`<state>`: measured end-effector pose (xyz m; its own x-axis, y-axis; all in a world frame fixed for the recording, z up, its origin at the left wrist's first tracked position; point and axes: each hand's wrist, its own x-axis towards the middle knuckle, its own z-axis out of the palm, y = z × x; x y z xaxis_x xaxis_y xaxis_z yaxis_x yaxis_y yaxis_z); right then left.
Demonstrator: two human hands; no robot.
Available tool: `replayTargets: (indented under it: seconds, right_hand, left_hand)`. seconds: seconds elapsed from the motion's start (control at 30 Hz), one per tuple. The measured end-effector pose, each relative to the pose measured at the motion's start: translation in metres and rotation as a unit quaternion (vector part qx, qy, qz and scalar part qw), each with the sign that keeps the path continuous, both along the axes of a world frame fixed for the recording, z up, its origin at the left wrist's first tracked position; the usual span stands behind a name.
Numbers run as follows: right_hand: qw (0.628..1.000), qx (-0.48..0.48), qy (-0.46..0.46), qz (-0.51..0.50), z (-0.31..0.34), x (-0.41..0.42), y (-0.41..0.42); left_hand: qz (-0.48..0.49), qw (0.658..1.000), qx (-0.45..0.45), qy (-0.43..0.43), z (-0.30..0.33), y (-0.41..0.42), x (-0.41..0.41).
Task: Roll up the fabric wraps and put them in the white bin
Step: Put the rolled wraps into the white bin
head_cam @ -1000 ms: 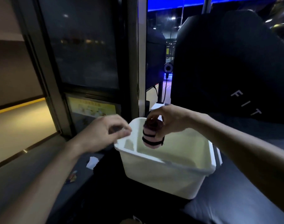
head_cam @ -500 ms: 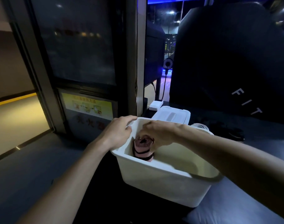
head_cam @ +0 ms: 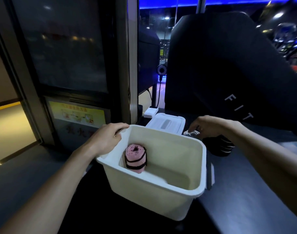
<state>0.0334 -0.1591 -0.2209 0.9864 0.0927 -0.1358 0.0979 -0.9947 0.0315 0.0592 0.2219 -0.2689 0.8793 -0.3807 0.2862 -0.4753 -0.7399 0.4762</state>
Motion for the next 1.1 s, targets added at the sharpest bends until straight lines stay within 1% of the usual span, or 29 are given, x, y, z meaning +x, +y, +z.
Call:
replayTargets:
  seconds: [0.1, 0.23, 0.4, 0.5, 0.63, 0.7, 0.77, 0.87, 0.93, 1.1]
  right_hand:
    - [1.000, -0.006, 0.010, -0.003, -0.014, 0.004, -0.002]
    - [0.999, -0.016, -0.036, 0.002, -0.030, 0.005, -0.001]
    - [0.997, 0.014, -0.082, 0.009, -0.040, 0.003, -0.005]
    - [0.986, 0.072, -0.144, 0.039, -0.022, 0.001, -0.004]
    - [0.945, 0.155, -0.273, 0.095, 0.032, -0.008, 0.020]
    - [0.926, 0.194, -0.290, 0.146, 0.063, -0.021, 0.049]
    - [0.919, 0.219, -0.250, 0.213, 0.079, -0.035, 0.085]
    - [0.919, 0.232, -0.137, 0.286, 0.066, -0.047, 0.140]
    - [0.923, 0.211, -0.085, 0.310, 0.043, -0.049, 0.169]
    - [0.933, 0.127, -0.038, 0.334, 0.001, -0.038, 0.202]
  left_hand:
    - [0.001, 1.000, -0.010, 0.005, 0.000, 0.000, 0.001]
    - [0.004, 1.000, -0.019, 0.006, -0.001, -0.001, 0.000]
    - [0.011, 0.998, -0.052, 0.019, -0.005, 0.000, 0.000]
    - [0.010, 0.997, -0.069, 0.025, -0.006, 0.000, 0.000]
    - [0.017, 0.995, -0.095, 0.033, -0.007, -0.002, 0.000]
    - [0.015, 0.993, -0.109, 0.043, -0.007, -0.003, 0.001]
    - [0.009, 0.991, -0.126, 0.051, -0.006, -0.003, 0.000]
    - [-0.015, 0.990, -0.131, 0.055, -0.008, -0.001, 0.003]
    - [-0.014, 0.988, -0.140, 0.059, -0.009, 0.001, 0.004]
    - [0.008, 0.986, -0.149, 0.072, -0.005, -0.002, -0.002]
